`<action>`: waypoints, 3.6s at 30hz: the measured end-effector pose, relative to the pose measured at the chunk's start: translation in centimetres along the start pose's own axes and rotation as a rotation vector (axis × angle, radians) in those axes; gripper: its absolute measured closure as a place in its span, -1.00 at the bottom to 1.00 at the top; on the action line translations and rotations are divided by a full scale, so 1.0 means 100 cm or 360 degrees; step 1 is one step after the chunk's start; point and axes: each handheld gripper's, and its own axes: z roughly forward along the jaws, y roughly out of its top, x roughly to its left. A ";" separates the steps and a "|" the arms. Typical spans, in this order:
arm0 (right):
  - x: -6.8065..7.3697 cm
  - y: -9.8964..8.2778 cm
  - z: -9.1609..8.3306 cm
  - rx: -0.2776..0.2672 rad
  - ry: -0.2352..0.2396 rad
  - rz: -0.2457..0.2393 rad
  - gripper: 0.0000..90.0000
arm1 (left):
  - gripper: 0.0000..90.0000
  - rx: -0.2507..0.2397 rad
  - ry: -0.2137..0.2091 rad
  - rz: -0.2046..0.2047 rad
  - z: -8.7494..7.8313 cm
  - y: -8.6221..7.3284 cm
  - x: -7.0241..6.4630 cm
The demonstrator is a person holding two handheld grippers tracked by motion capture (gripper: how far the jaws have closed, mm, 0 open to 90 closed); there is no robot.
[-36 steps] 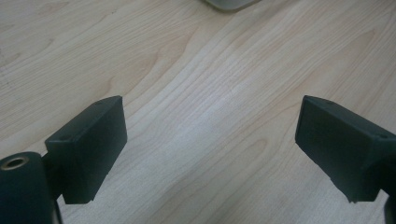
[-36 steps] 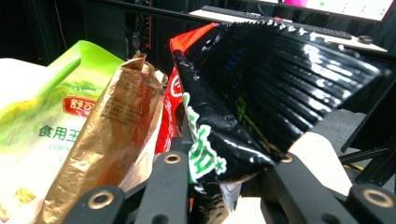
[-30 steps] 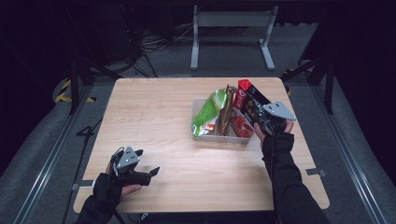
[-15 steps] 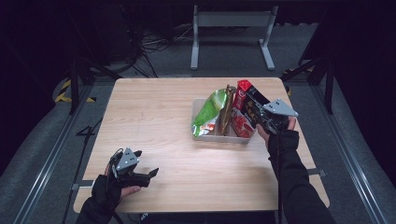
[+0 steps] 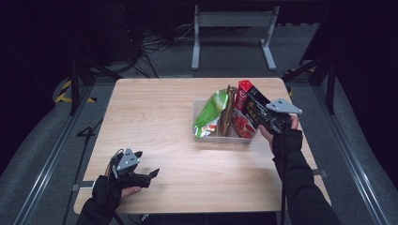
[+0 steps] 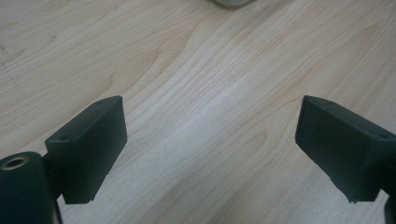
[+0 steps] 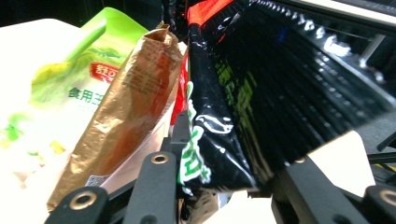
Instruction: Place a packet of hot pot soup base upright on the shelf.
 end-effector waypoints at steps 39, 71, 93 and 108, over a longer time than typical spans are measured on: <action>-0.005 -0.002 -0.037 0.0050 0.0144 -0.0113 0.18 | -0.79 0.0021 0.0006 0.0018 0.000 0.000 0.000; -0.003 -0.021 -0.054 0.0098 0.0206 -0.0232 0.05 | -0.79 0.0024 0.0005 0.0021 0.001 0.000 0.000; -0.002 -0.038 -0.060 0.0078 0.0201 -0.0291 -0.50 | -0.79 0.0026 0.0002 0.0021 0.001 0.000 -0.001; -0.004 -0.057 -0.070 0.0131 0.0170 -0.0398 -0.57 | -0.79 0.0037 -0.0005 0.0027 0.002 0.000 -0.001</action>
